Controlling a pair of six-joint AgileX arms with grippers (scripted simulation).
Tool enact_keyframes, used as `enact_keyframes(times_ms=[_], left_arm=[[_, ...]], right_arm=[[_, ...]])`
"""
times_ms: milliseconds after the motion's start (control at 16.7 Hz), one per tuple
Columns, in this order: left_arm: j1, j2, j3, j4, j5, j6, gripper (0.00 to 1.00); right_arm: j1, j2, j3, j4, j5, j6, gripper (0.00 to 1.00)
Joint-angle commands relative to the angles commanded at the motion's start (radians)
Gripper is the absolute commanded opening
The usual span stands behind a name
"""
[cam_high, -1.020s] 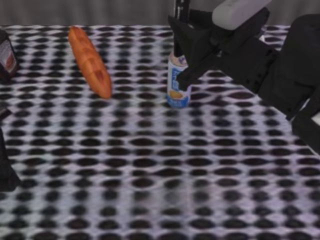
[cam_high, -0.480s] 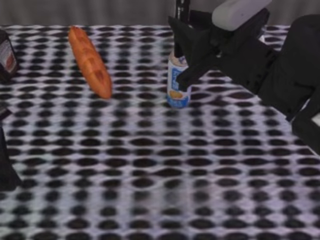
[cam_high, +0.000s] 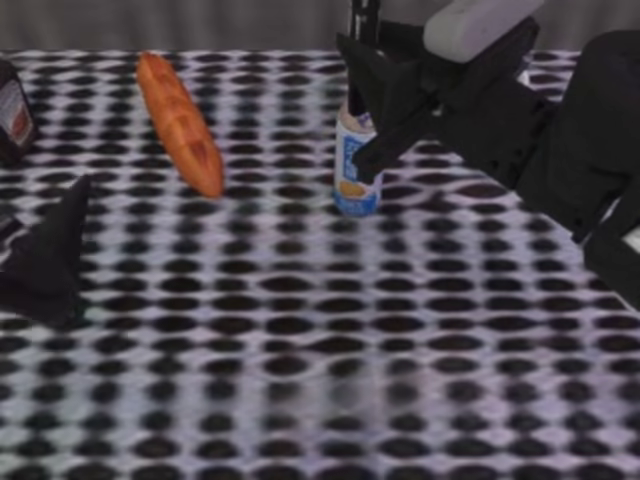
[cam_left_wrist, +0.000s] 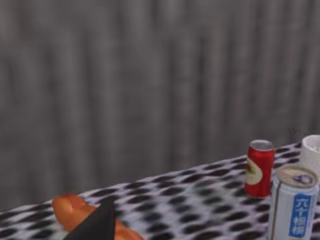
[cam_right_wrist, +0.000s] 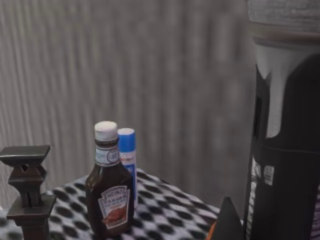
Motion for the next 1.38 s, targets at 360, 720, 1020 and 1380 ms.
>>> enact_keyframes(times_ms=[360,720,1020,1380], left_arm=[[-0.118,0.461,0.286,0.130,0.258,0.024,1.00],[-0.192,0.733,0.472,0.219,0.419,0.042,1.00],[-0.197,0.751,0.486,0.227,0.431,0.044,1.00],[-0.260,0.862,0.572,0.255,0.371,0.041,1.00]], right_arm=[[0.000,0.000,0.000,0.000,0.000,0.000,0.00],[0.000,0.000,0.000,0.000,0.000,0.000,0.00],[0.000,0.000,0.000,0.000,0.000,0.000,0.00],[0.000,0.000,0.000,0.000,0.000,0.000,0.00]])
